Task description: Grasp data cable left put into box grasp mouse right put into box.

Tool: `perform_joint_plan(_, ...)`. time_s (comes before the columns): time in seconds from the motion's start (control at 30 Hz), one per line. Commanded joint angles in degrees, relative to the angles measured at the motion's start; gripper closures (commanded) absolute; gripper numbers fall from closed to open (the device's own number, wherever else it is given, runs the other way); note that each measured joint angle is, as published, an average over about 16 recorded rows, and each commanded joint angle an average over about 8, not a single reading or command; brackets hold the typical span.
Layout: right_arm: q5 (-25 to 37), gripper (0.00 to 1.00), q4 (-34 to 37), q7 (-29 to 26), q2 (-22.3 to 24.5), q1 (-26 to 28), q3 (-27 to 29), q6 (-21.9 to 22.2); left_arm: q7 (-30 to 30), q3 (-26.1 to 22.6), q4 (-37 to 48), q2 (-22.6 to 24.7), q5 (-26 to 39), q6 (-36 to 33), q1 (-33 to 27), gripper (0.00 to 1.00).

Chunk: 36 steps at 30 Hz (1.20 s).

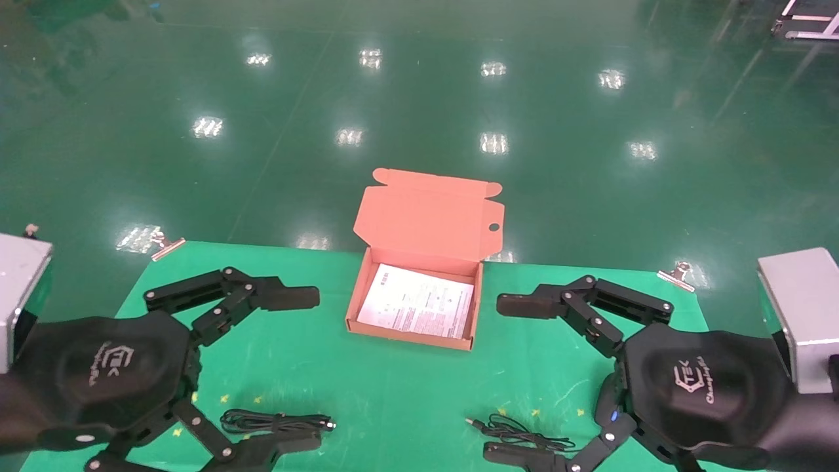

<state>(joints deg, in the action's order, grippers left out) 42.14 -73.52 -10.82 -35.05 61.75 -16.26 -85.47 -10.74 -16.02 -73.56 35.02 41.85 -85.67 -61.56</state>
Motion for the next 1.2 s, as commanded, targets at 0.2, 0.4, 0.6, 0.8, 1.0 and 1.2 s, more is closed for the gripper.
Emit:
perform_joint_plan(0.2,0.0,0.0,0.0,0.0,0.0,0.0,0.0,0.0,0.0,0.0,0.0,0.0,0.0,0.0,0.0,0.0)
perform_joint_plan(0.4,-0.03,0.0,0.0,0.01,0.0,-0.02,0.03,-0.03,0.06,-0.07,-0.02,0.03,0.15,0.04,-0.07,0.0)
perform_joint_plan(0.6,0.61,0.0,-0.17,0.34,0.19,0.19,-0.06,0.04,0.81,-0.95,-2.07,-1.23,4.19,-0.2,-1.41,0.0)
perform_joint_plan(0.8,5.46,0.0,-1.43,2.48,0.75,1.54,-0.99,0.52,-1.28,-4.3,-3.13,-1.17,10.99,-0.88,-4.91,0.0)
perform_joint_plan(1.0,14.88,0.0,-3.15,7.16,0.74,4.75,-3.04,1.19,-4.36,-7.88,-2.39,0.6,16.78,-0.82,-7.68,0.0)
perform_joint_plan(1.2,26.38,0.0,-3.95,13.28,-0.65,9.4,-6.27,1.11,-6.64,-12.17,-2.03,2.69,25.12,-1.5,-11.14,0.0)
